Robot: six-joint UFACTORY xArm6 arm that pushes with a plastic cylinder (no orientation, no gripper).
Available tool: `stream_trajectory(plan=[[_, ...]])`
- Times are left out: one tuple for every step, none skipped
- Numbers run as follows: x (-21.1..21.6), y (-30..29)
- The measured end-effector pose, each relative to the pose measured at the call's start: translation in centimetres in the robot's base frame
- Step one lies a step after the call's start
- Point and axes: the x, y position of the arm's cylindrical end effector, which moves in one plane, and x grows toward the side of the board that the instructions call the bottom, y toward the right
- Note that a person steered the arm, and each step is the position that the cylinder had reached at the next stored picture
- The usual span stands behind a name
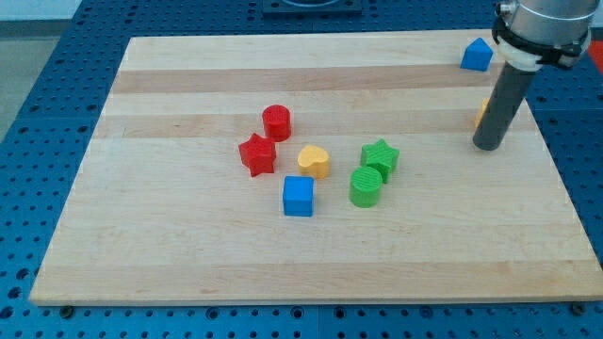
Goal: Move the yellow hexagon below the blue triangle
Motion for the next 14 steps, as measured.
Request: stream_trajectory(plan=[[0.5,1.1],[0.5,2.2],[0.5,3.1],[0.5,3.1],[0.1,3.1],[-0.8,3.1],[-1.8,3.1],[-2.3,3.1],[-2.3,3.1],[-2.3,3.1],[-2.3,2.9],[-2.3,2.8],[-2.3,2.7],[-2.3,2.1]])
